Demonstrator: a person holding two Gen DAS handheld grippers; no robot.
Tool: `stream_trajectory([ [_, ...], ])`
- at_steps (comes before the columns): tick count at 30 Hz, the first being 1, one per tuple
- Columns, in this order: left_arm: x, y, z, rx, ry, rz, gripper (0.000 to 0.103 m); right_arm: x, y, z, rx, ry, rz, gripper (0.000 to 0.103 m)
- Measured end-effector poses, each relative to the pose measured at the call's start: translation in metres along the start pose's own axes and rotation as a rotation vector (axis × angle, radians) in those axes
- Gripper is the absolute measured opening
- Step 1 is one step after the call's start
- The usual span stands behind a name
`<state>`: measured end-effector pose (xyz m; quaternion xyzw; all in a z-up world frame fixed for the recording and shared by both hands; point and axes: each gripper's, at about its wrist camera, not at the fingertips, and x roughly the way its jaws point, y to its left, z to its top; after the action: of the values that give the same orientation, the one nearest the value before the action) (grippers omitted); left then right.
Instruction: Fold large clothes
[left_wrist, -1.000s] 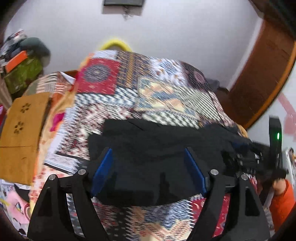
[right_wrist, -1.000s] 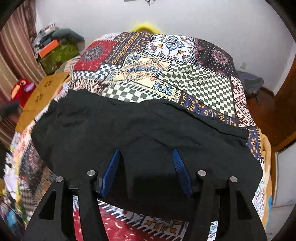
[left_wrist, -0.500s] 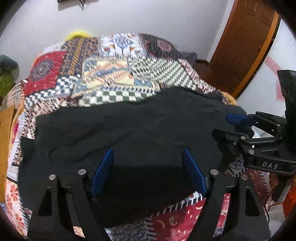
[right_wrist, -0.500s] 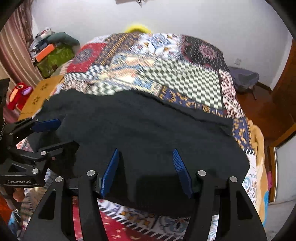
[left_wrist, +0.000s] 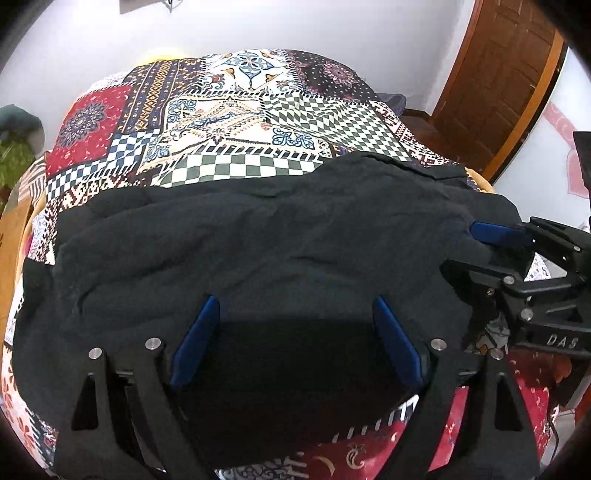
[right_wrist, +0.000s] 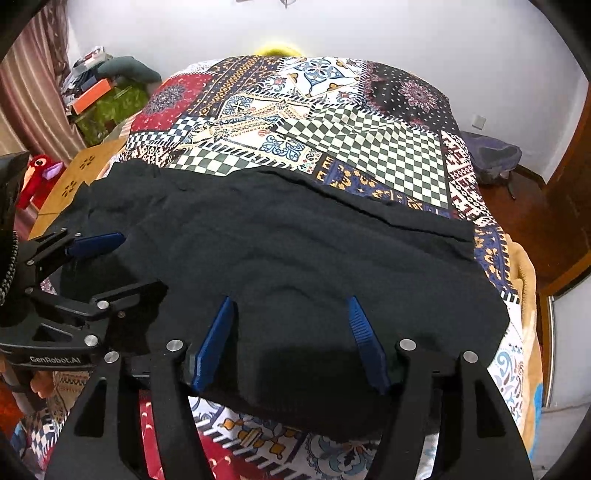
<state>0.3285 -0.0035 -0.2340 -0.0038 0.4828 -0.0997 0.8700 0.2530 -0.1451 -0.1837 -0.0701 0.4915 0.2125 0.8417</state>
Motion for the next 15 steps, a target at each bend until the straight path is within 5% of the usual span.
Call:
stream_trajectory([
  [5,-0.021,0.011,-0.011,-0.027,-0.012,0.035,0.086,-0.012,-0.004,-0.007,0.017,0.005,-0.02,0.063],
  [15,-0.09,0.098,-0.041,-0.344,-0.133,0.137,0.086,-0.045,0.011,-0.006,0.027,-0.024,-0.013,0.063],
])
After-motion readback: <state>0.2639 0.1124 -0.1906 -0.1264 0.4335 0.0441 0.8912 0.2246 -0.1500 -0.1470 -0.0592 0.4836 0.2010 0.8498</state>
